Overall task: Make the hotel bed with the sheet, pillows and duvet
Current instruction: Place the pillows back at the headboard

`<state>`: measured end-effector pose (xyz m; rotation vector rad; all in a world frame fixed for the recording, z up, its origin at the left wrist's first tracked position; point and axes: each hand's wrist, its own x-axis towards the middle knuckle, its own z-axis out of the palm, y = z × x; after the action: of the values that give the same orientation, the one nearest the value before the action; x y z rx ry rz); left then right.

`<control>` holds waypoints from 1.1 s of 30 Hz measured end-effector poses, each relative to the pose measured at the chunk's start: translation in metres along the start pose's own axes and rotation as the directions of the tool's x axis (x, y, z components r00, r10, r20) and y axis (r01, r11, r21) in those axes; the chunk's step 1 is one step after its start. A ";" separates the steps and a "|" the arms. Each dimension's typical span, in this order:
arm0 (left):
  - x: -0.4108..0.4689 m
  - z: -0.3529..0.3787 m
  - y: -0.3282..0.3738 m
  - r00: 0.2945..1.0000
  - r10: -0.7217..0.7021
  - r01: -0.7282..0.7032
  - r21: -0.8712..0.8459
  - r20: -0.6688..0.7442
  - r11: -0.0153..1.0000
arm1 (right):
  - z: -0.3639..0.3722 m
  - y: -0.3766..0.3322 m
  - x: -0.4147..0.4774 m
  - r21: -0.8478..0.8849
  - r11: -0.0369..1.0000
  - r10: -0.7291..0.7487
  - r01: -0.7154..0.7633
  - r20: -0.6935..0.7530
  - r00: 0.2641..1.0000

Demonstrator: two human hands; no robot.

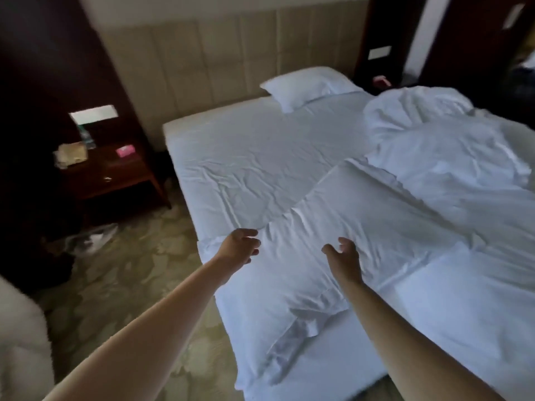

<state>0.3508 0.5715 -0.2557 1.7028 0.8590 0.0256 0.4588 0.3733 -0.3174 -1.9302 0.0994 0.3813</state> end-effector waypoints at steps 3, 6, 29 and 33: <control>0.031 -0.029 -0.004 0.997 -0.002 -0.003 0.068 0.079 0.998 | 0.026 -0.001 -0.014 -0.035 0.995 0.090 -0.092 -0.055 0.994; 0.065 -0.039 -0.010 0.984 0.012 -0.039 0.147 0.176 0.988 | 0.046 0.003 -0.013 -0.043 0.985 0.164 -0.169 -0.101 0.981; 0.333 0.069 -0.057 0.817 -0.231 -0.116 0.543 0.528 0.831 | 0.148 0.075 0.071 0.426 0.683 0.730 -0.593 -0.371 0.574; 0.325 0.072 -0.046 0.810 -0.124 -0.304 0.592 0.573 0.747 | 0.164 0.057 0.081 0.470 0.667 0.743 -0.578 -0.481 0.465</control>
<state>0.5962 0.6920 -0.4520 2.2347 0.2968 -0.8005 0.4858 0.5108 -0.4490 -1.6112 1.3628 0.1693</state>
